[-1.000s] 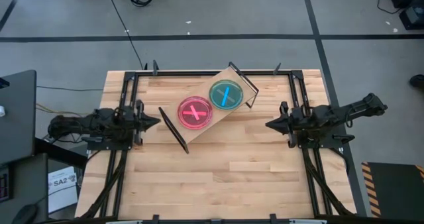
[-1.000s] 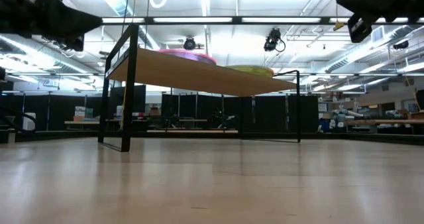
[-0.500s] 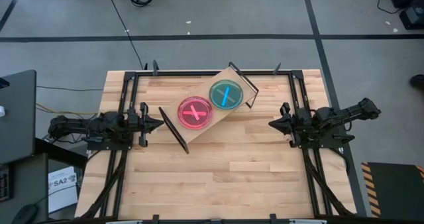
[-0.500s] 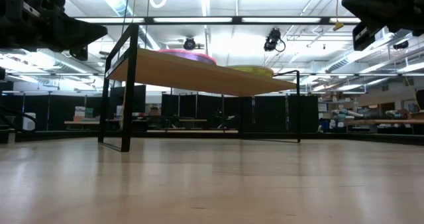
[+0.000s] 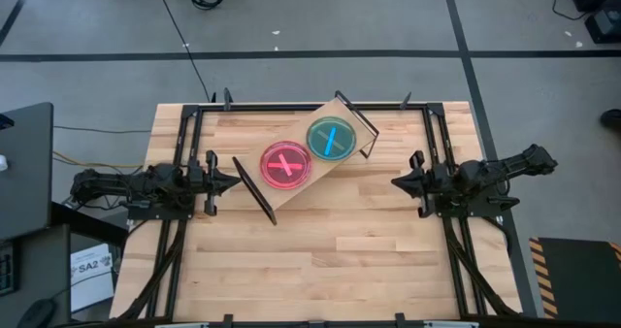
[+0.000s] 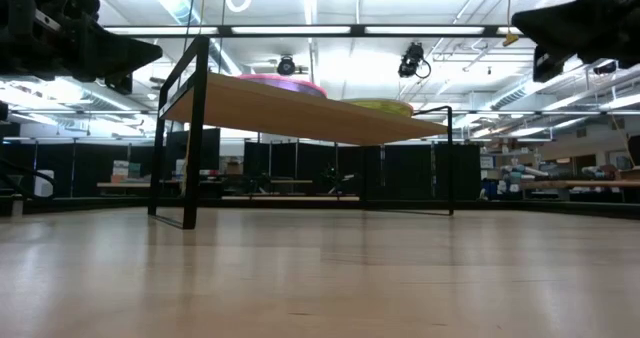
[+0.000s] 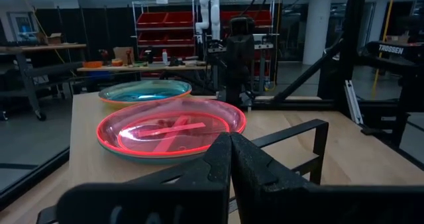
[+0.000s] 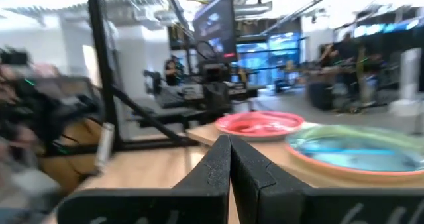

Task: Place and stack plates onto a shelf
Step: Return to Home Position

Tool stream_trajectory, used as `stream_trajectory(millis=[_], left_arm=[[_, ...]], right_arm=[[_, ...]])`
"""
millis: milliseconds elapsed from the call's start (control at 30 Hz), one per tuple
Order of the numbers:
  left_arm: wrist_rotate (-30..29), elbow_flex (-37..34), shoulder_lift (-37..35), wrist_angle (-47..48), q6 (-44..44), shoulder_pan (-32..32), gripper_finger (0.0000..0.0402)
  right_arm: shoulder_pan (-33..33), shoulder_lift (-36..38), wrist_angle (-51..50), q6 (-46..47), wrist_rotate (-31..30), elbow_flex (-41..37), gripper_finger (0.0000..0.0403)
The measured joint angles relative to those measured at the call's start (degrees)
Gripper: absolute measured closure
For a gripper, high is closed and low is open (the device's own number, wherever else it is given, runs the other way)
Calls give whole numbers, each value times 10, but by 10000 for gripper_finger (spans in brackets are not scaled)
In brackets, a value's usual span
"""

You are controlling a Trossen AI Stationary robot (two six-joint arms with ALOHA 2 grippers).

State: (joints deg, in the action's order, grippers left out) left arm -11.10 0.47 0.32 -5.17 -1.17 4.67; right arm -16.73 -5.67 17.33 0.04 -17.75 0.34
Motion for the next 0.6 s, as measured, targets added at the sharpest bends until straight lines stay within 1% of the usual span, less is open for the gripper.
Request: stream_trajectory(millis=[167, 300, 467, 600], left_arm=[[0, 0, 0, 0, 0, 0, 390], [0, 0, 0, 0, 0, 0, 390], [0, 0, 0, 0, -1, 0, 390], [0, 0, 0, 0, -2, 0, 390]], right_arm=[[0, 0, -37, -78, -56, 0, 392], [0, 0, -85, -92, -105, 0, 392], [0, 0, -118, -89, -110, 0, 392], [0, 0, -122, -108, -112, 0, 392]])
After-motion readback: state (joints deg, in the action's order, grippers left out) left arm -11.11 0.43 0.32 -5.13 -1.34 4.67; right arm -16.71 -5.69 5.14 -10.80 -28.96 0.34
